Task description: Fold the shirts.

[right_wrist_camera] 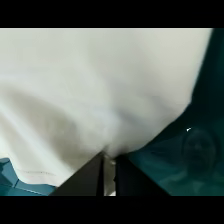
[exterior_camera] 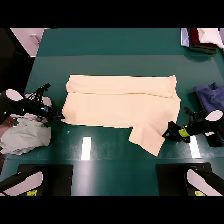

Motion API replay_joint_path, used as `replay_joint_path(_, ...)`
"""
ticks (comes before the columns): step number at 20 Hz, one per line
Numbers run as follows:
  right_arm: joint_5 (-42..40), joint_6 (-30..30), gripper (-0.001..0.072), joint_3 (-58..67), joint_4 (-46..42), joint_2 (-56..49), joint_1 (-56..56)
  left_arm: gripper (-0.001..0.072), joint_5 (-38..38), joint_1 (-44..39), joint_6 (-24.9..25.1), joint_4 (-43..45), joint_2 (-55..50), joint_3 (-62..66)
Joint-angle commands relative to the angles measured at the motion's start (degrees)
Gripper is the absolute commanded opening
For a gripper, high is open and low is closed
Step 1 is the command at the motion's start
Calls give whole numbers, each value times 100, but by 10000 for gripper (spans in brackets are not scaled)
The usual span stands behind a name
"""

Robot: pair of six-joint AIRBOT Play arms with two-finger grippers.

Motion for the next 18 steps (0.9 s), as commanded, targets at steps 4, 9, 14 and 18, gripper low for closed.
replay_joint_path(4,-55,-120,13,-55,-74,492,2,19,-195,2,120,116,238,20)
replay_joint_path(9,1897,7,13,802,-1368,1947,0,18,-1478,2,42,472,1360,-22)
replay_joint_path(14,2570,66,12,1349,-1740,2977,2,20,-2208,2,-514,260,2238,-48)
replay_joint_path(18,1759,50,12,1821,-1659,2643,7,19,-1252,2,-514,120,2205,-42)
